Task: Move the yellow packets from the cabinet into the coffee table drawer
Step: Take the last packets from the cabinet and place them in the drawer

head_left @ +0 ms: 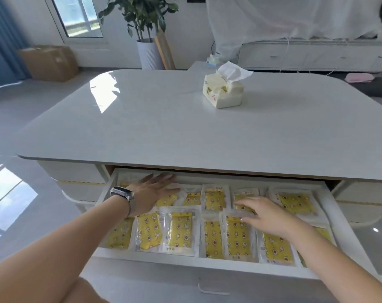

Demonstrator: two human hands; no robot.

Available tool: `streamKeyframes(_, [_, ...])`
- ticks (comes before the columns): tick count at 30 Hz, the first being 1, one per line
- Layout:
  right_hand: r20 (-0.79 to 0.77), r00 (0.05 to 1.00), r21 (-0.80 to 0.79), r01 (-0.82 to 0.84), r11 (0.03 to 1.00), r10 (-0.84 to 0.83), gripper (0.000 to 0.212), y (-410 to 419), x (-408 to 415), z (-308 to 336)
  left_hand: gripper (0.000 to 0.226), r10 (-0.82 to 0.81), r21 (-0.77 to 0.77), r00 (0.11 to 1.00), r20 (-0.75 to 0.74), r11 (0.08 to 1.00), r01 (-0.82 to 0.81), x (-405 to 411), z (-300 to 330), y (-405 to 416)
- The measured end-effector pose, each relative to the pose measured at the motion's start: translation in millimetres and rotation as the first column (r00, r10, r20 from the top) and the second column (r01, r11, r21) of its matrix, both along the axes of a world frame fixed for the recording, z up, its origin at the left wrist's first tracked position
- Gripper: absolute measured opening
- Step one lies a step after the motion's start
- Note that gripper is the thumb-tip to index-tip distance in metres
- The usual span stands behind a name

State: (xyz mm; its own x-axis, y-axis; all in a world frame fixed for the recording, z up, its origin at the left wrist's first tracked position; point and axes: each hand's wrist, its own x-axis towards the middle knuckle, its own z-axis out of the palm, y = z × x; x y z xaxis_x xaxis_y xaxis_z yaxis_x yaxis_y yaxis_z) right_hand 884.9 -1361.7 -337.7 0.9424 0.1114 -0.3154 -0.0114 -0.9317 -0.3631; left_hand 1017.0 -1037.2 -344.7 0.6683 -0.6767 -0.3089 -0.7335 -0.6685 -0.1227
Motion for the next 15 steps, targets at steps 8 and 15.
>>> streamKeyframes(8, [-0.052, 0.997, 0.049, -0.051, 0.997, 0.054, 0.067, 4, 2, 0, 0.065, 0.174, 0.304, 0.985, -0.010, 0.939, -0.163, -4, -5, -1])
streamKeyframes(15, [-0.012, 0.994, -0.022, -0.111, 0.994, 0.111, 0.063, 12, 1, -6, 0.068, 0.308, 0.296, 0.950, 0.058, 0.903, -0.311, -9, -15, 7])
